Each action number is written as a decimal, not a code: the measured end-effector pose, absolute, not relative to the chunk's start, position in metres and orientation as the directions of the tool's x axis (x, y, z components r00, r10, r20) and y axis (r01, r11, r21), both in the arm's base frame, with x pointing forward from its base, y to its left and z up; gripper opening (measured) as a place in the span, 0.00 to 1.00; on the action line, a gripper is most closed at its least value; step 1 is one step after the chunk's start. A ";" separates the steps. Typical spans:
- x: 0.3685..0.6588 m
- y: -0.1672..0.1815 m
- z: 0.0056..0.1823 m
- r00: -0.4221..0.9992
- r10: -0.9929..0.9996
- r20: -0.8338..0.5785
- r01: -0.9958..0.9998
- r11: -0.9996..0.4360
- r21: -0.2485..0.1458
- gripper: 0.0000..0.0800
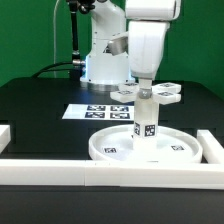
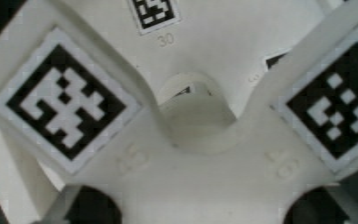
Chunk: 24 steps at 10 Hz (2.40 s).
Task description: Assemble round table
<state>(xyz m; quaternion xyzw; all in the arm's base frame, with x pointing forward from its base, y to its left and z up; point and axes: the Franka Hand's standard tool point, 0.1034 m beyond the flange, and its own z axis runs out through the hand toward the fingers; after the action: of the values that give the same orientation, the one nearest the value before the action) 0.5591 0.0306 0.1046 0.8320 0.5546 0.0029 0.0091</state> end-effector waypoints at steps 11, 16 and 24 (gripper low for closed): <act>0.559 0.034 0.104 0.995 0.094 0.030 0.095 -0.994 -0.050 0.56; 0.560 0.035 0.103 0.945 -0.328 0.013 -0.325 -0.941 -0.090 0.56; 0.561 0.037 0.103 0.364 -0.929 -0.073 -0.929 -0.356 -0.099 0.56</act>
Offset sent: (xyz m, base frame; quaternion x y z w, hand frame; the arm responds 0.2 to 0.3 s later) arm -0.0106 -0.0017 -0.0058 0.0178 0.0235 0.2429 0.9696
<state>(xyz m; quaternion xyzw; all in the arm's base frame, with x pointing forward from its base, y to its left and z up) 0.5612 0.0374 0.1027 0.8234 -0.5641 -0.0019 -0.0616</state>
